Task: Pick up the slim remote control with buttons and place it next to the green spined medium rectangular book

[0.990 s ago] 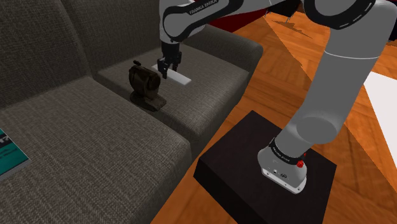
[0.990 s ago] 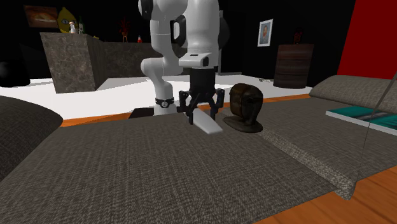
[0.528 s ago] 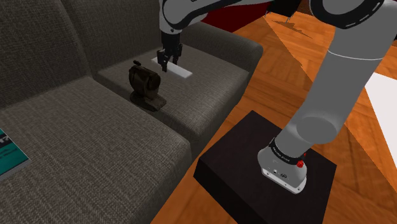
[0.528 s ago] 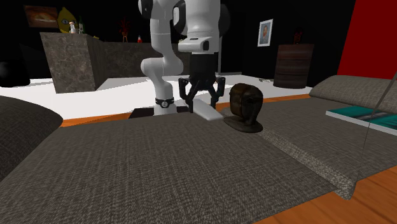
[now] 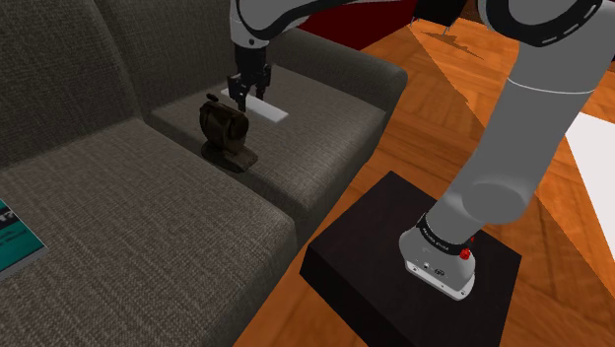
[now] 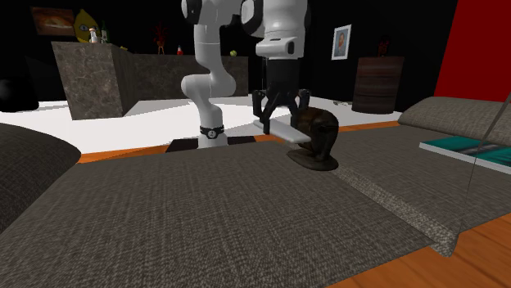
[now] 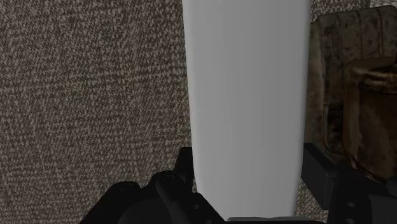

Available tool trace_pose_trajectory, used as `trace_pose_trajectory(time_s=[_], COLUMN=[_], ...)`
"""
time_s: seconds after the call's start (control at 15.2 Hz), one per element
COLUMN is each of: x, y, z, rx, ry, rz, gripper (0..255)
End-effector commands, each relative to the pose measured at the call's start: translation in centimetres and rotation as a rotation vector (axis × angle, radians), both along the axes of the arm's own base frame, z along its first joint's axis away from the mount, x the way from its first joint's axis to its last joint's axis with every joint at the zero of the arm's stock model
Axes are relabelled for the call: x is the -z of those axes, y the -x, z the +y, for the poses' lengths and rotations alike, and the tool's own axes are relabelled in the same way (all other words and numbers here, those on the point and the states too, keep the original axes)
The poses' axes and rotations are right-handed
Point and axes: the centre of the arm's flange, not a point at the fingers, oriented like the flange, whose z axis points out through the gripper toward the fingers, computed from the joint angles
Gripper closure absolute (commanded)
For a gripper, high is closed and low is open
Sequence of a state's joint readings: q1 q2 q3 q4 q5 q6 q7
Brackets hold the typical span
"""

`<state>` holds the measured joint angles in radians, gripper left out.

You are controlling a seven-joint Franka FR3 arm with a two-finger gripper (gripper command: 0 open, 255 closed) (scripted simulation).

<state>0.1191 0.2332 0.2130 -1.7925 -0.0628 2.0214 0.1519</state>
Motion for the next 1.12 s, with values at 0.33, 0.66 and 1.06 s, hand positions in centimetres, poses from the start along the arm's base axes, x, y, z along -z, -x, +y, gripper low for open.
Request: trace_pose_trajectory(time_s=[0.33, 0.66, 1.06], x=[0.1, 0.1, 0.0], y=[1.6, 2.7, 4.1], z=[9.0, 15.5, 23.3], rx=[0.001, 0.001, 0.001], ry=[0.000, 0.000, 0.000], rz=[0.000, 0.000, 0.000], gripper=[255, 255, 255])
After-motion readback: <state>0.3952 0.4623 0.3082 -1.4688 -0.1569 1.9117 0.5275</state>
